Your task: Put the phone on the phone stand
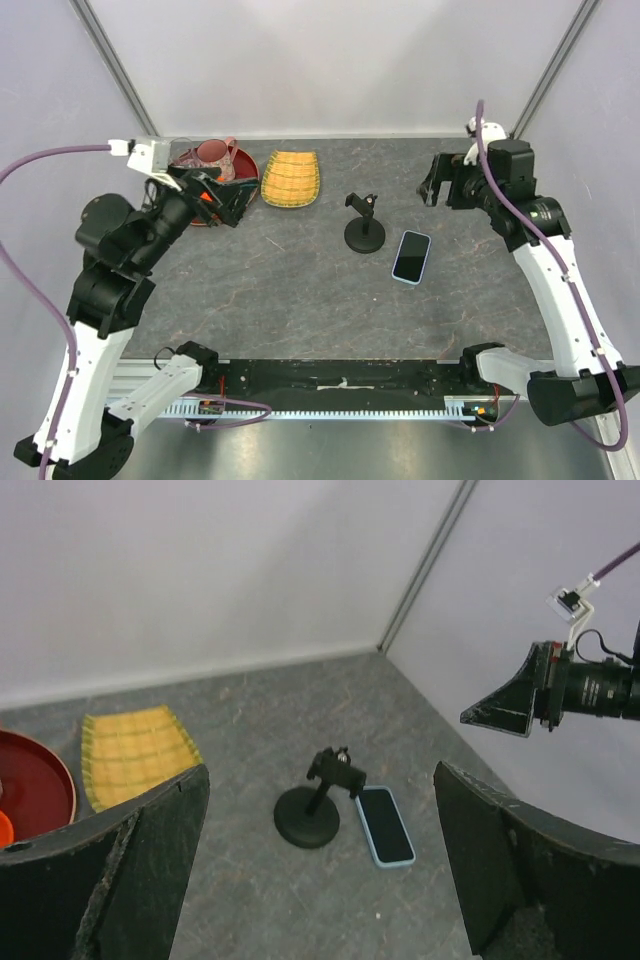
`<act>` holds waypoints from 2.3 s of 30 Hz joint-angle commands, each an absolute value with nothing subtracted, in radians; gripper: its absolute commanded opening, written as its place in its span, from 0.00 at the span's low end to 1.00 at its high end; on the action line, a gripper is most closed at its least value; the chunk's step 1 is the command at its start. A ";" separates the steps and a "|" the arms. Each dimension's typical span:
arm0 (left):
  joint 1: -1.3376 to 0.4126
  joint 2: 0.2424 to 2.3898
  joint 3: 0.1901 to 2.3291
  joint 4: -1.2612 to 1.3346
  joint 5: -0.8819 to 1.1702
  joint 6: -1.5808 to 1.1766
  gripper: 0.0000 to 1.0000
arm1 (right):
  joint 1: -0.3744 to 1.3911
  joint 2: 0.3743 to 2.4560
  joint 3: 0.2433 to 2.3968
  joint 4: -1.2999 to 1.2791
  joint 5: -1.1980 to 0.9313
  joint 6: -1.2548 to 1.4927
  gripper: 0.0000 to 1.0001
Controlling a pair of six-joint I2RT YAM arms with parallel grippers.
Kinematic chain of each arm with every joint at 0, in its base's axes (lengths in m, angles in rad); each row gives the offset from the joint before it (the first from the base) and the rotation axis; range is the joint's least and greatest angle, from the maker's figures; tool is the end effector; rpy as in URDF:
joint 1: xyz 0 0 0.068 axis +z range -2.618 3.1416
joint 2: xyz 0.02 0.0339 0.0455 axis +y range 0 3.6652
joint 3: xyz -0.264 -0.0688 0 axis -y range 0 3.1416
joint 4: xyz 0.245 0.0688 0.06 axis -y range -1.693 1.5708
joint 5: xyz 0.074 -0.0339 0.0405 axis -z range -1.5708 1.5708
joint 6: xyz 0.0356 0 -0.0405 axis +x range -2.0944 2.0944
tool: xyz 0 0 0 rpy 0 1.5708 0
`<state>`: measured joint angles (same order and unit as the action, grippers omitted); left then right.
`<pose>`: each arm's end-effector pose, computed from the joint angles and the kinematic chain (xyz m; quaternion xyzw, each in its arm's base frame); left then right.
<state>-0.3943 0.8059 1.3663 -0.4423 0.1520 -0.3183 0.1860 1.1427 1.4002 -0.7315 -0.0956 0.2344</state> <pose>0.1099 -0.0516 0.4979 0.0819 0.6596 -0.3073 0.6810 0.2248 0.0458 0.4241 -0.0043 0.8527 0.1485 0.5008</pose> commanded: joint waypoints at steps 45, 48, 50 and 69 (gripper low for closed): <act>-0.413 0.951 1.075 -0.417 0.561 -0.433 0.79 | 0.666 1.479 1.138 -0.173 0.290 0.282 0.42; -0.413 0.951 1.074 -0.420 0.558 -0.433 0.79 | 0.675 1.496 1.146 -0.166 0.291 0.250 0.28; -0.414 0.951 1.072 -0.423 0.555 -0.431 0.79 | 0.687 1.500 1.149 -0.155 0.279 0.215 0.16; -0.431 0.950 0.991 -0.387 0.584 -0.410 0.71 | 0.716 1.522 1.153 -0.192 -0.594 -0.069 0.00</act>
<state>-0.4183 0.9604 1.0149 -0.4347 0.5533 -0.4015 0.7116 1.4937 1.1019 -0.2188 -0.3595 -0.0250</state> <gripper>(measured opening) 0.723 0.359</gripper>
